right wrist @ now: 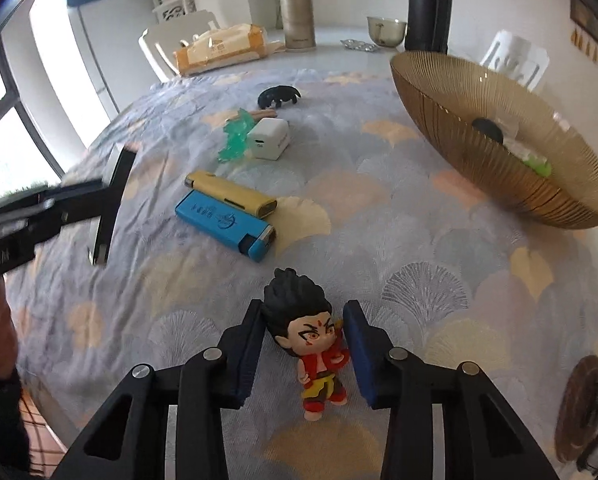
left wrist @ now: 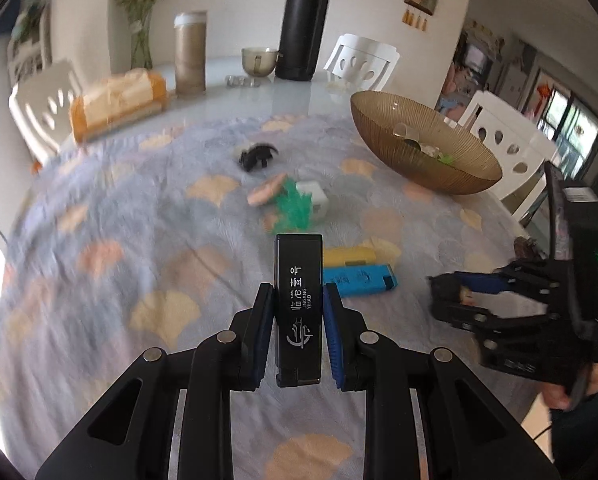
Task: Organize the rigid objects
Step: 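Carry both items over the amber bowl and open both grippers, then move both tools back to the blue and yellow lighters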
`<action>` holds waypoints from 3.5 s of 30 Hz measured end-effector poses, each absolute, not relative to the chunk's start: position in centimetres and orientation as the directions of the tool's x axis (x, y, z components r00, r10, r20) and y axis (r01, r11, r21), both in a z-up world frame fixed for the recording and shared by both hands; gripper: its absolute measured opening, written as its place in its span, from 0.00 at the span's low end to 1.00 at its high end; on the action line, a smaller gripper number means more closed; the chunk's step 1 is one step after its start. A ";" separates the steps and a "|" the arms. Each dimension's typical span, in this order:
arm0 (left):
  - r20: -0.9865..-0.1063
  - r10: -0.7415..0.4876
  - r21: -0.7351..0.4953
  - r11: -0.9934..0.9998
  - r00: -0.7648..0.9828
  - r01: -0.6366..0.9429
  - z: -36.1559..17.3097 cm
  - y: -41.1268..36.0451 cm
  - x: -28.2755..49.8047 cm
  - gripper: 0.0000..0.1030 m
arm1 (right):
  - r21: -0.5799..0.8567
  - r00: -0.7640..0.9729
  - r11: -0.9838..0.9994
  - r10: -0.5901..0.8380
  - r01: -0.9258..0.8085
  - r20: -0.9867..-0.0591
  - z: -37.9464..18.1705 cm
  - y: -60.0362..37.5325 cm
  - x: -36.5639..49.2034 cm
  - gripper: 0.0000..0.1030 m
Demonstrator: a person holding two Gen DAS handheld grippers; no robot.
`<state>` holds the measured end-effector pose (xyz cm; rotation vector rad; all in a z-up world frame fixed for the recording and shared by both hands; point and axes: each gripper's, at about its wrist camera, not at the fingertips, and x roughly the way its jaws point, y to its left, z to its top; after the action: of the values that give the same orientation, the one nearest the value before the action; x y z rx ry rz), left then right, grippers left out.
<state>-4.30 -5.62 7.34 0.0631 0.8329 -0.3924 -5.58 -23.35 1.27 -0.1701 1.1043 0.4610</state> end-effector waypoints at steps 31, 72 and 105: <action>-0.642 -0.597 -0.335 0.783 0.481 0.524 11.3 -23.9 9.7 0.21 | 0.077 0.621 0.981 -0.050 0.176 -0.783 10.2 -35.2 6.1 0.38; -0.636 -0.286 -0.252 0.955 0.717 0.158 3.4 -1.6 -3.3 0.77 | 0.178 0.558 0.939 0.320 -0.294 -0.766 1.4 -22.6 -1.3 0.62; -0.613 -0.266 -0.430 0.902 0.744 -0.031 2.5 3.8 -3.6 0.77 | 0.434 0.149 0.630 0.660 -0.645 -0.736 1.3 -15.5 -4.8 0.73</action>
<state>-3.57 3.79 2.54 -0.4356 0.7264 -0.1331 -4.75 -15.48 1.28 0.0170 1.0678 0.9375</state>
